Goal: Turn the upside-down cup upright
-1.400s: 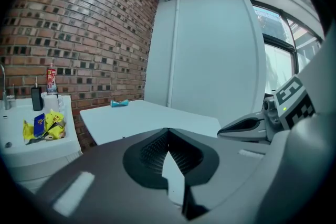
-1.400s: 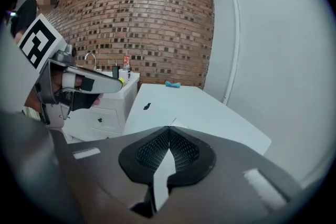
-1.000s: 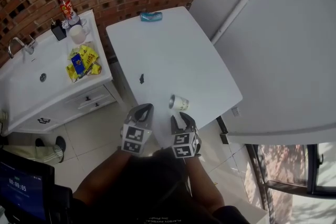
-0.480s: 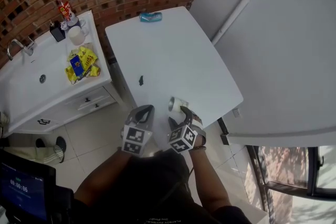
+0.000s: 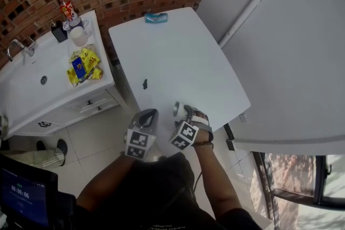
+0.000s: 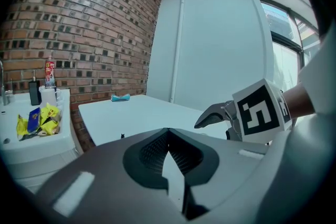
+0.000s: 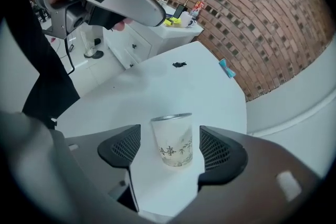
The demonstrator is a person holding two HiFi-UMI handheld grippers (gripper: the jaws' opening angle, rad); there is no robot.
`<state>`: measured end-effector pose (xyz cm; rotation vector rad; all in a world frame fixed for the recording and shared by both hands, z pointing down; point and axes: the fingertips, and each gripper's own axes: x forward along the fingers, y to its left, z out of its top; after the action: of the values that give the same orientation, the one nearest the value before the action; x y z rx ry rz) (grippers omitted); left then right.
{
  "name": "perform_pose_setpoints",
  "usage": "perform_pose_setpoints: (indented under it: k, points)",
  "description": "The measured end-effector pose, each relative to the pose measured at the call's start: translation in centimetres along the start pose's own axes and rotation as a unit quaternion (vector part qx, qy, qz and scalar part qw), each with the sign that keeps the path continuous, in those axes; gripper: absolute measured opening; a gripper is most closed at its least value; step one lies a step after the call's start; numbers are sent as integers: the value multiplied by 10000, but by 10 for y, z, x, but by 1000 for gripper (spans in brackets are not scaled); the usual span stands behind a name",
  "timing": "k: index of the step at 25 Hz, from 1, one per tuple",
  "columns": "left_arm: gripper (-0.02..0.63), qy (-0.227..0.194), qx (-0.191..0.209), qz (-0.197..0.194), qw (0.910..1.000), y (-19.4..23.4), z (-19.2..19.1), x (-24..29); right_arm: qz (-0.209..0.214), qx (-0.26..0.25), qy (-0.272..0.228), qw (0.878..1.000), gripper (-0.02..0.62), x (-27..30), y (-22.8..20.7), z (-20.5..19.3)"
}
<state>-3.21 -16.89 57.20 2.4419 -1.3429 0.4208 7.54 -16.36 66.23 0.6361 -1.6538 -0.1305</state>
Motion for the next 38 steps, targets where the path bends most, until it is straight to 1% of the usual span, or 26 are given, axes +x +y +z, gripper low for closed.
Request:
perform_pose_setpoints:
  k: [6,8,9,11,16,19,25,27,31,32,34,38]
  points:
    - [-3,30,-66,33,10000,3,0,3,52,-282,380,9989,370,10,-4,1]
    - [-3,43,-99,43,9999,3,0,4,0,-328,550,9979,356,10,-5,1]
    - [-3,45,-116,47,9999,4,0,4,-20,-333,624,9975,338,10,-4,2]
    - [-3,45,-140,55,9999,5,0,4,-16,-327,743,9967,334,12,0,2]
    - [-3,67,-159,63,9998,8,-3,6,-269,-532,1036,9928,336,22,0,0]
    - [-3,87,-141,43,9999,7,-3,7,-347,-588,1166,9908,336,27,-2,-5]
    - [-3,133,-170,78,9997,10,-7,8,-351,-711,1221,9893,338,27,0,-10]
    - [-3,157,-178,85,9997,10,-9,9,-369,-726,1210,9893,348,25,0,-8]
    - [-3,157,-170,72,9997,10,-9,10,-449,-740,1220,9887,345,26,-1,-2]
    - [-3,150,-171,68,9997,10,-8,11,-473,-738,1238,9884,342,27,-1,-2]
    - [-3,150,-173,67,9997,10,-8,10,-539,-733,1269,9877,302,29,-4,-2]
    - [-3,183,-181,109,9996,9,-10,8,-544,-642,1193,9893,290,27,-7,-4]
